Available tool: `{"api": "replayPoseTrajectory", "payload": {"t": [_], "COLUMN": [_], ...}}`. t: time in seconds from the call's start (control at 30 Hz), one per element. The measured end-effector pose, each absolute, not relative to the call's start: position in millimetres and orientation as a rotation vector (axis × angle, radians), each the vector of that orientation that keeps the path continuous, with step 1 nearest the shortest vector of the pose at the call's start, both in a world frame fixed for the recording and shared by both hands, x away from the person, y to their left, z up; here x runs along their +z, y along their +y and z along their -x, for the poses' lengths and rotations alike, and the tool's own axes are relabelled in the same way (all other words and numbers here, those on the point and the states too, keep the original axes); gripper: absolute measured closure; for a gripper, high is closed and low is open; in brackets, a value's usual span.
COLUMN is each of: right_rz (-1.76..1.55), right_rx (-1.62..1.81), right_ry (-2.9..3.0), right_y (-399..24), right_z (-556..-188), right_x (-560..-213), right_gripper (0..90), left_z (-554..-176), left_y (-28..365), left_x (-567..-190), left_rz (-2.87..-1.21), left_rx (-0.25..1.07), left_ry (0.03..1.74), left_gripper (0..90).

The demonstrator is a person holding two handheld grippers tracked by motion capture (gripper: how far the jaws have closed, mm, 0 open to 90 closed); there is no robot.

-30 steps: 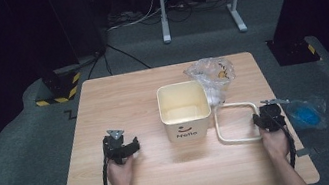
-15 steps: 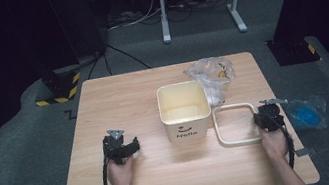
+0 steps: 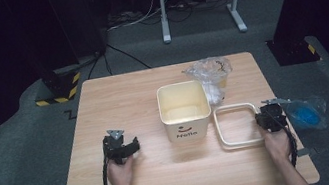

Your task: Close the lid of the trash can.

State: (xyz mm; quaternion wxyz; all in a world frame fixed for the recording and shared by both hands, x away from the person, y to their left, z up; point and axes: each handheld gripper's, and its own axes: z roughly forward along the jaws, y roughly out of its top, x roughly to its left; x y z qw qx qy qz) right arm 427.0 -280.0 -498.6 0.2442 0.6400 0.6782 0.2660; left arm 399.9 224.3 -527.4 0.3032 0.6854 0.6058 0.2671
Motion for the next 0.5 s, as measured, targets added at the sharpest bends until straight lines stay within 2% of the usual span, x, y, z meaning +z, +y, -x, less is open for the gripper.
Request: {"api": "replayPoseTrajectory", "payload": {"t": [0.5], "right_rz": [-1.709], "right_rx": [0.761], "right_ry": [1.858], "right_y": [-290], "right_z": [-413], "right_x": [-478], "right_gripper": [81.7], "left_z": [-400], "left_y": [224], "left_x": [-527], "left_rz": [-1.816], "left_rx": [0.708], "left_ry": [1.606], "left_gripper": [22.1]}}
